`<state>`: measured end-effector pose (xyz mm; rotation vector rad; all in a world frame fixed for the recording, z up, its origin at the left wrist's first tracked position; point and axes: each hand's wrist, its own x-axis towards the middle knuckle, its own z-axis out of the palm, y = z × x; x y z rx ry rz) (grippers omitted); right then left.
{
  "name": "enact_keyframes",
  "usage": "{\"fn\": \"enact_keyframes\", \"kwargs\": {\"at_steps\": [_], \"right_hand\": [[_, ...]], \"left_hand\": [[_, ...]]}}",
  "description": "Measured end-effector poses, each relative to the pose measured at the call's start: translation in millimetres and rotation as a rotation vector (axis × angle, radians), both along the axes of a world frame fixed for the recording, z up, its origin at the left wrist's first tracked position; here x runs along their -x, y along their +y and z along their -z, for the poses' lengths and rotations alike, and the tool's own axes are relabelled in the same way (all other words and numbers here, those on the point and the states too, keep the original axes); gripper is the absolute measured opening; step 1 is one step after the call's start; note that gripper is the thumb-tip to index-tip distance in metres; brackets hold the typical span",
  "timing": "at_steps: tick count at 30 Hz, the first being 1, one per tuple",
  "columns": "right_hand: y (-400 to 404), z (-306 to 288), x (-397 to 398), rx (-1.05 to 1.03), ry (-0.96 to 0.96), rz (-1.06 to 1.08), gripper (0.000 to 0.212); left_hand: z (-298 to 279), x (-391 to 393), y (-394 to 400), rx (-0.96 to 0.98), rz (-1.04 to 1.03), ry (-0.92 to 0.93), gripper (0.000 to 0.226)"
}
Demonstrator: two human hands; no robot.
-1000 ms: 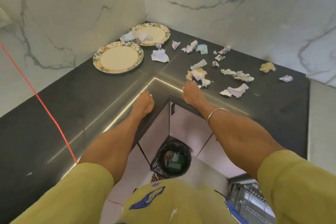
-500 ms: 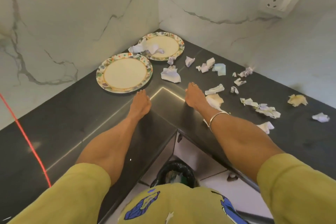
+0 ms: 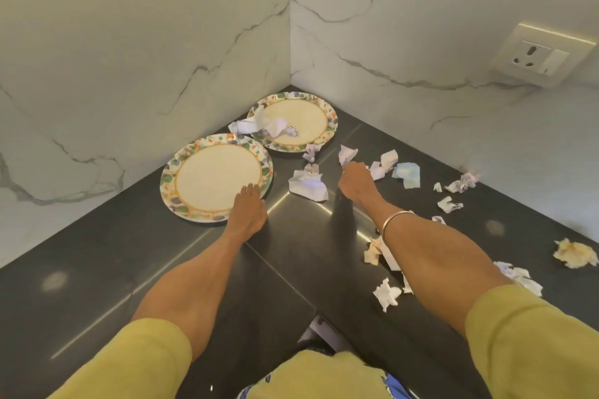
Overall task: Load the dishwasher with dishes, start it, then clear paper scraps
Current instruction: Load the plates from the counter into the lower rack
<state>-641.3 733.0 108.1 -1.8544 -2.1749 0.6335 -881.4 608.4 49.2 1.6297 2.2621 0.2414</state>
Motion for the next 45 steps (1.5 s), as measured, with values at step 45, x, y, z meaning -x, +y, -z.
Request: {"fn": "enact_keyframes", "kwargs": {"at_steps": [45], "right_hand": [[146.0,4.6,77.5,0.622,0.907,0.748,0.043]], "left_hand": [[30.8,1.6,35.4,0.032,0.029,0.322,0.058]]}}
